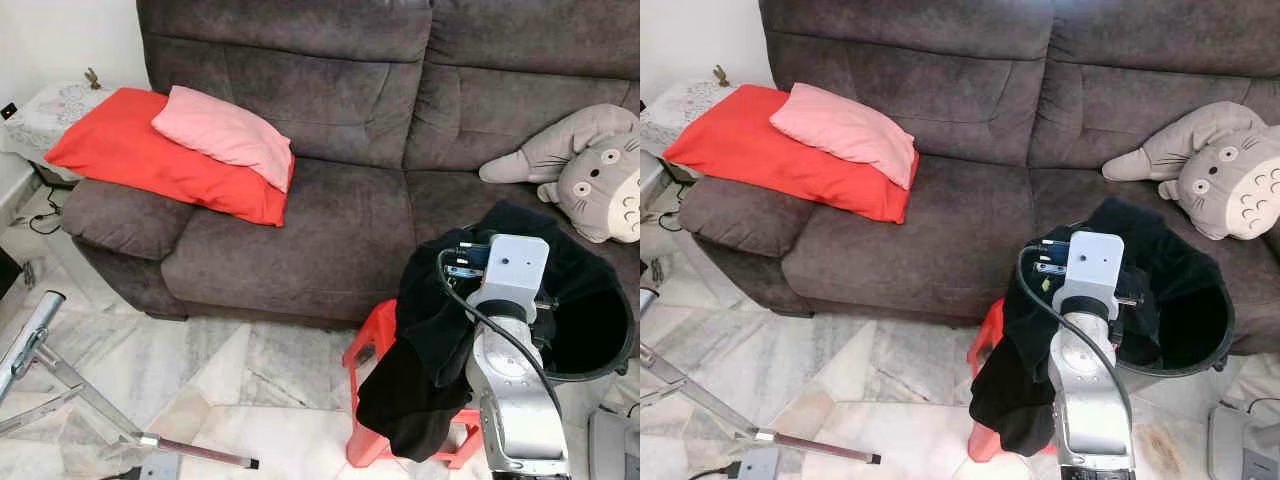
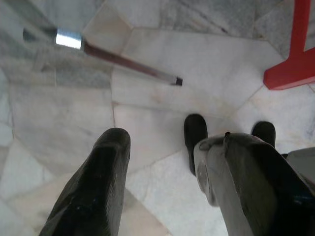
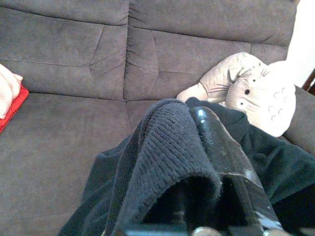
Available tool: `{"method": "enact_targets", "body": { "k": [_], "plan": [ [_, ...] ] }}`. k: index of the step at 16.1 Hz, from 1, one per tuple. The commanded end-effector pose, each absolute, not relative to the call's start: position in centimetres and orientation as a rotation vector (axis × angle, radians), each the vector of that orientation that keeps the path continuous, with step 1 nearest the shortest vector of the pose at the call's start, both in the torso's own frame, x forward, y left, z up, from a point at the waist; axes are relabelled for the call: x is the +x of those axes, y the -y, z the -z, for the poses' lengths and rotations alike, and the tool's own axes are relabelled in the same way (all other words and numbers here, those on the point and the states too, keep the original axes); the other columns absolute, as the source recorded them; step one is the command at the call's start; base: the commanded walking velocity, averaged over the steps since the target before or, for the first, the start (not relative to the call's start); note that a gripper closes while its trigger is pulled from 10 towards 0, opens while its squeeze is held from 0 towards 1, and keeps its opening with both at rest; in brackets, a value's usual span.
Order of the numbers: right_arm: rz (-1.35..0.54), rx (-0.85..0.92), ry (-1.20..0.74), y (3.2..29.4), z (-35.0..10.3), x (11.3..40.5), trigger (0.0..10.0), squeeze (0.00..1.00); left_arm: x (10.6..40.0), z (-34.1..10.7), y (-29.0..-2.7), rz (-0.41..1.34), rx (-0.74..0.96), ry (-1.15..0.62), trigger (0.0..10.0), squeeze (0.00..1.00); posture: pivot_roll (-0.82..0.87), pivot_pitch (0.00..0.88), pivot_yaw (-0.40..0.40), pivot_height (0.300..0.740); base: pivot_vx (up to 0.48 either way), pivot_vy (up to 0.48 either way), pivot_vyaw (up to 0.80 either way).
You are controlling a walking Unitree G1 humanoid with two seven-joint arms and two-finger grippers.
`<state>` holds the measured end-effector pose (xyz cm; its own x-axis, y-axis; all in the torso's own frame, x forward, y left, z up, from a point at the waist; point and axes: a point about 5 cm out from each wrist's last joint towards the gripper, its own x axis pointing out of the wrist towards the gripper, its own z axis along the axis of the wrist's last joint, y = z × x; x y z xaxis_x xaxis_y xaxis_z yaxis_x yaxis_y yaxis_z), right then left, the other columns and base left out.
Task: Hang hanger
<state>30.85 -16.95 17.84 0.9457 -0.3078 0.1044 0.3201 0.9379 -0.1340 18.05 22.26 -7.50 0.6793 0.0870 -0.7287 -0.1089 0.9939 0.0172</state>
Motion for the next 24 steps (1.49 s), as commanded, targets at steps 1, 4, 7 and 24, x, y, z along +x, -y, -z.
{"method": "enact_targets", "body": {
  "k": [1, 4, 7, 24],
  "plan": [
    [0.322, -0.154, 0.055, 17.2, -17.2, 30.8, 10.0, 0.00, 17.4, 7.8, -22.2, -0.100, -0.006, -0.835, 10.0, 0.00, -0.10, 0.147, -0.019, 0.740, 0.000, 0.000, 0.00],
    [0.318, -0.166, 0.075, 17.1, -17.6, 30.9, 10.0, 0.00, 17.3, 7.9, -22.2, -0.102, -0.011, -0.847, 10.0, 0.00, -0.10, 0.128, -0.015, 0.740, 0.000, 0.000, 0.53],
    [0.295, -0.196, 0.075, 16.8, -17.4, 30.9, 10.0, 0.00, 17.0, 8.1, -22.5, -0.114, 0.025, -0.880, 10.0, 0.00, -0.10, 0.104, -0.012, 0.740, 0.000, 0.000, 0.80],
    [-0.028, -0.333, 0.283, 12.3, -20.7, 30.6, 10.0, 0.00, 17.0, 8.2, -22.3, -0.125, 0.016, -0.902, 10.0, 0.00, -0.10, 0.138, -0.025, 0.740, 0.000, 0.000, 0.71]
  ]
}}
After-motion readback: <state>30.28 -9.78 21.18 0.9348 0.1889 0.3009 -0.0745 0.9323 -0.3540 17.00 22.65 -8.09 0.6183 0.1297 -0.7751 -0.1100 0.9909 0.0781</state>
